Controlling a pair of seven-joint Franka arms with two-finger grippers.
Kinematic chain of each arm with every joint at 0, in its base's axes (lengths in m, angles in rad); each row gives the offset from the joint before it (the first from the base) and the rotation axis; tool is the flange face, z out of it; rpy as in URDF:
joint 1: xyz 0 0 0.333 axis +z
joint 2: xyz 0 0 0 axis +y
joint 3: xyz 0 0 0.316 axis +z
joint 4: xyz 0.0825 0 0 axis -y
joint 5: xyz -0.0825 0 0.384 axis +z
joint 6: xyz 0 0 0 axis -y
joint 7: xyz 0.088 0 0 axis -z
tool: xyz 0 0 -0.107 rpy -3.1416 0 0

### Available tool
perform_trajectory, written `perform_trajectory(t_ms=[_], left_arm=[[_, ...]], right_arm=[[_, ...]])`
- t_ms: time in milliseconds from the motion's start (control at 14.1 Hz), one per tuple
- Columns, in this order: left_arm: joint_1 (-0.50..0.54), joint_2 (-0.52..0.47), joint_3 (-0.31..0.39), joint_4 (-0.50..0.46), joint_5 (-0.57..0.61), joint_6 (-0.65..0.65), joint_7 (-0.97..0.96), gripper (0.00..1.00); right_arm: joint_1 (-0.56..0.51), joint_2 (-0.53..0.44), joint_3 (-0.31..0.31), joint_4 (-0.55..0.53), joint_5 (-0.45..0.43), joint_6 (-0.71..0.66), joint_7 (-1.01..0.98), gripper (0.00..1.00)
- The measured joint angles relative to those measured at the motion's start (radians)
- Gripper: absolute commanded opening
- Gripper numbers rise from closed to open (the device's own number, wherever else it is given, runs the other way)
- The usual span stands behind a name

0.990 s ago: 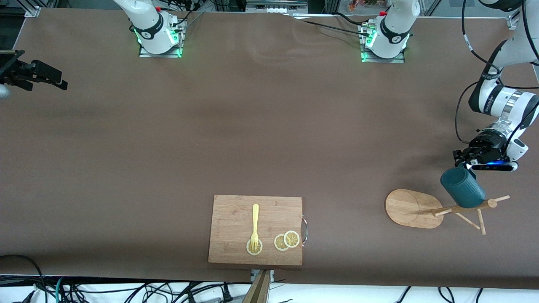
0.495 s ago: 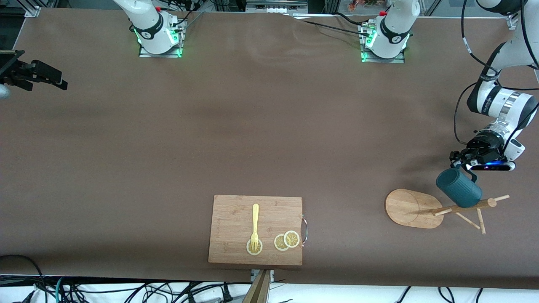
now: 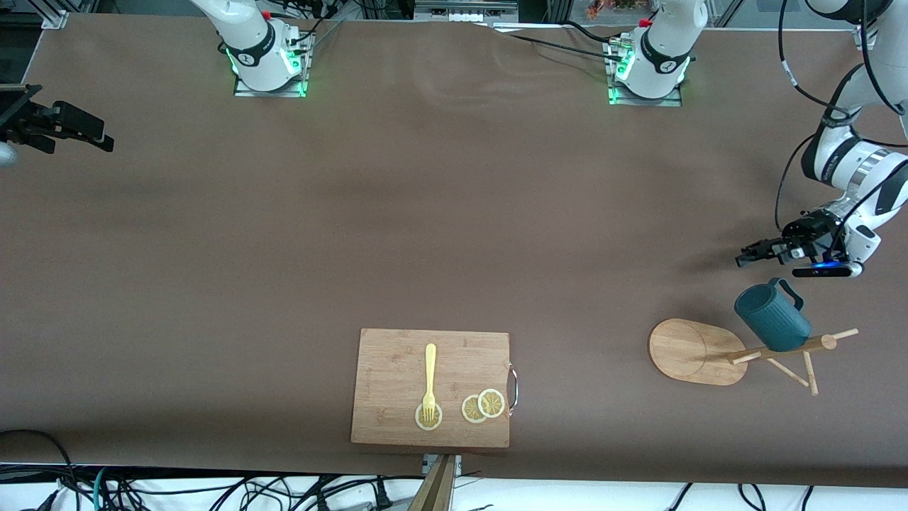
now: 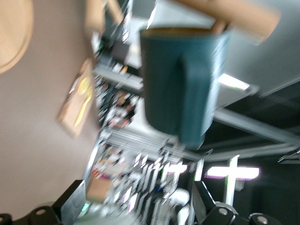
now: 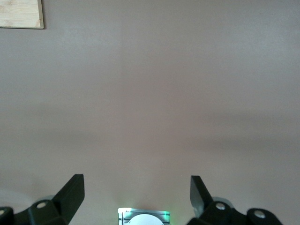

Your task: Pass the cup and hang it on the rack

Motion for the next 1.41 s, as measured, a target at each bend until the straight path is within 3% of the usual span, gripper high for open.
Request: perform_trajectory(t_ms=[354, 566, 778, 1061, 1202, 1414], left_arm=[[-0.023, -0.169, -0.007, 0.035, 0.534, -0.018, 0.008, 1.0], [-0.102, -0.292, -0.029, 0.141, 0.805, -0.01, -0.04, 1.0], [-0.142, -0.377, -0.154, 0.327, 1.041, 0.002, -0.245, 1.0], [-0.241, -0.404, -0.327, 0.52, 1.375, 0.064, -0.536, 1.0], [-0.271, -0.402, -0.376, 0.543, 1.46, 0.148, -0.595, 1.0], [-0.264, -0.404, -0.375, 0.561, 1.474, 0.273, -0.607, 1.0]], right_arm=[[0.0, 0.0, 0.0, 0.0, 0.0, 0.0, 0.0, 1.0], [0.0, 0.0, 0.0, 0.0, 0.0, 0.0, 0.0, 1.0], [0.0, 0.0, 0.0, 0.0, 0.0, 0.0, 0.0, 1.0], [0.0, 0.0, 0.0, 0.0, 0.0, 0.0, 0.0, 1.0], [0.0, 0.0, 0.0, 0.0, 0.0, 0.0, 0.0, 1.0], [0.0, 0.0, 0.0, 0.0, 0.0, 0.0, 0.0, 1.0]])
